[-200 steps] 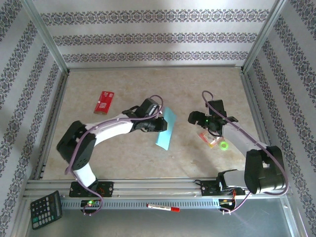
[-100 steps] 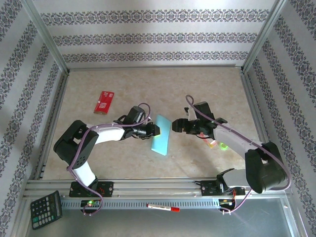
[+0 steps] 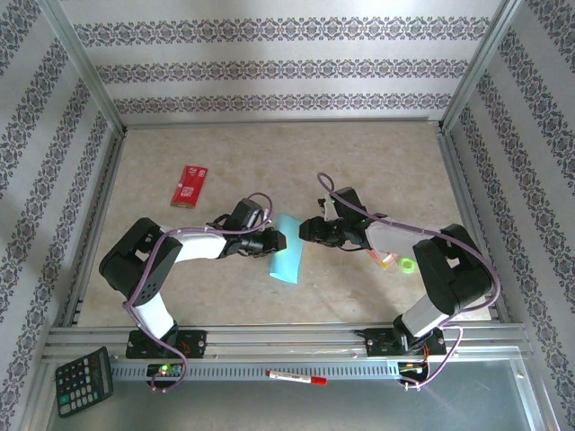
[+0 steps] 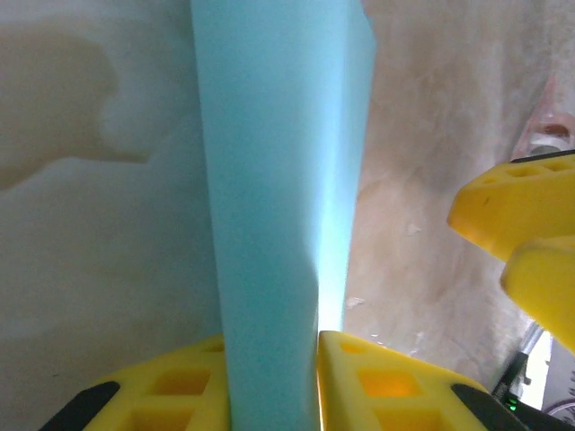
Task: Fold a paper plane with a square sheet of paper (pick it up from the middle)
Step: First fold the square sheet of paper in half at the center of the table.
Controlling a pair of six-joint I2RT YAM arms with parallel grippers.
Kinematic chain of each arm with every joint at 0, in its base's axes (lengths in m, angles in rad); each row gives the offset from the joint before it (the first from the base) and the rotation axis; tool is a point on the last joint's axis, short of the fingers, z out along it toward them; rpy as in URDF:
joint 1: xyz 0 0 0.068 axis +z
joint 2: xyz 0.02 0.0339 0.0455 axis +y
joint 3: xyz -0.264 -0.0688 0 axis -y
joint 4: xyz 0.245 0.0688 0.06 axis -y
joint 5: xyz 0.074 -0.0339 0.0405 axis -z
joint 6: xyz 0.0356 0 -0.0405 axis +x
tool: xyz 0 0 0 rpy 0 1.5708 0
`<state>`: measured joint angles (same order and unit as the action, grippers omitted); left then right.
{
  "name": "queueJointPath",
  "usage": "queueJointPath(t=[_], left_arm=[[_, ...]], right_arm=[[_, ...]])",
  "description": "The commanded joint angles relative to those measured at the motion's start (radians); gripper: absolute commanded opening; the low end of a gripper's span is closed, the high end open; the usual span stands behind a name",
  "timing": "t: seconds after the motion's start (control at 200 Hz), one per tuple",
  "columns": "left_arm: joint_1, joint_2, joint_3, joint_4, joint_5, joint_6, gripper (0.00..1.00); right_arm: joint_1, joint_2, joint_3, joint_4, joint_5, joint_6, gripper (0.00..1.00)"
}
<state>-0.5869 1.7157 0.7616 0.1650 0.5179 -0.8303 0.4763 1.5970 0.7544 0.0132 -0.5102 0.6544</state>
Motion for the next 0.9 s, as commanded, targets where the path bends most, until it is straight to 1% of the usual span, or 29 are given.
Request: queueJointPath(t=[0.0, 0.205, 0.48, 0.669, 0.894], left_arm=[[0.002, 0.006, -0.018, -0.027, -0.048, 0.037, 0.27], [0.001, 0.008, -0.034, -0.037, -0.083, 0.049, 0.28], [-0.004, 0.019, -0.040, -0.046, -0.088, 0.053, 0.28], [-0.004, -0.002, -0.033, -0.093, -0.108, 0.075, 0.35], [-0.004, -0.031, -0.009, -0.189, -0.154, 0.122, 0.46]], right_arm=[[0.015, 0.033, 0.039, 0.058, -0.011, 0.023, 0.46], [0.021, 0.114, 0.073, 0.086, -0.007, 0.040, 0.41], [0.036, 0.202, 0.110, 0.122, -0.014, 0.057, 0.37], [0.038, 0.227, 0.117, 0.121, -0.001, 0.055, 0.35], [0.038, 0.250, 0.109, 0.120, 0.003, 0.050, 0.34]])
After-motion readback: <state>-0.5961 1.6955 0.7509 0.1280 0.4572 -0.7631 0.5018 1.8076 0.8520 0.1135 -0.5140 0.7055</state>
